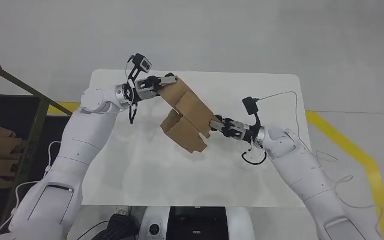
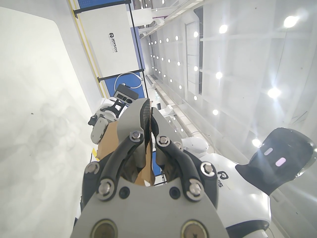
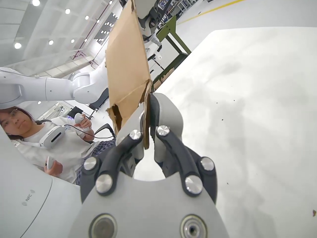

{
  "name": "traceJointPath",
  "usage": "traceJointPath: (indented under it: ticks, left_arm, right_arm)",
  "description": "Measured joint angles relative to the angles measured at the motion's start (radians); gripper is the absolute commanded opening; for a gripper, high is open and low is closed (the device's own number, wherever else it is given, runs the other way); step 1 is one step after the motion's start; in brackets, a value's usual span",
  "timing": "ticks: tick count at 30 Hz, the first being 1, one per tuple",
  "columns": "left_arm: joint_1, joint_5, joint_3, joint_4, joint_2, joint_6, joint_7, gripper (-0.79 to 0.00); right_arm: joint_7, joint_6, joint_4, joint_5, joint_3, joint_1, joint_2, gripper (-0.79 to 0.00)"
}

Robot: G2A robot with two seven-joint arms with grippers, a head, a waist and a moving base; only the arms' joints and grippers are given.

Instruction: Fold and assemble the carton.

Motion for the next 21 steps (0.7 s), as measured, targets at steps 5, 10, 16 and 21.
traceJointPath:
  ticks: [5,10,16,21]
  left_arm:
    - [0.0,0.004,-0.035,0.015,0.006,-0.001,-0.004,0.0]
    - [0.019,0.005,-0.075,0.025,0.014,-0.012,0.005,0.0]
    - [0.055,0.03,-0.093,0.034,0.019,-0.012,0.015,0.0]
    - [0.079,0.037,-0.08,0.03,0.015,-0.016,0.006,0.0]
  right_arm:
    - [0.035,0.0,0.03,0.025,0.001,0.011,0.006,-0.785]
    - [0.062,0.026,0.06,0.083,-0.005,0.027,0.007,-0.785]
    - [0.066,0.084,0.024,0.105,0.014,0.019,0.016,-0.785]
    - [0.059,0.194,-0.035,0.112,0.046,-0.002,0.027,-0.785]
